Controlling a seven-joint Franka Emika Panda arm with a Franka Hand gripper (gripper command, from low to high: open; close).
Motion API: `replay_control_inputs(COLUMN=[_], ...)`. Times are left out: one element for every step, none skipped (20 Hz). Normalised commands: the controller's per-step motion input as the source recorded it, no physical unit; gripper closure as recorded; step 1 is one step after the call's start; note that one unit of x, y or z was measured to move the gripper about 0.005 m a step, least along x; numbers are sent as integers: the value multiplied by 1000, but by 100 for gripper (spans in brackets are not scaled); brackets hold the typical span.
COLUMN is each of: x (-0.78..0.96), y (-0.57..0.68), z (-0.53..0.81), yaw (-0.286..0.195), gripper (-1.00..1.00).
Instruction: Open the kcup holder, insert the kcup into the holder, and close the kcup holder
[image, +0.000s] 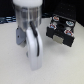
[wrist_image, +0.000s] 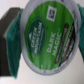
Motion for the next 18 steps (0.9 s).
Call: replay_control_inputs(x=[-13,-12,-13,-25,-19,-29,-75,-122,-144,-136,-158,-178,-186,-184,-176,-185,-191,-204], y=[475,469,467,480,494,530,538,524,513,499,514,496,493,488,505,503,500,501], z=[724,718,703,674,643,568,482,456,446,467,448,420,409,401,385,388,396,377], yaw=[102,103,103,101,82,54,47,60,70,68,75,82,83,81,75,79,80,74], gripper=[100,100,100,100,100,100,100,100,100,100,100,100,100,100,100,100,100,100])
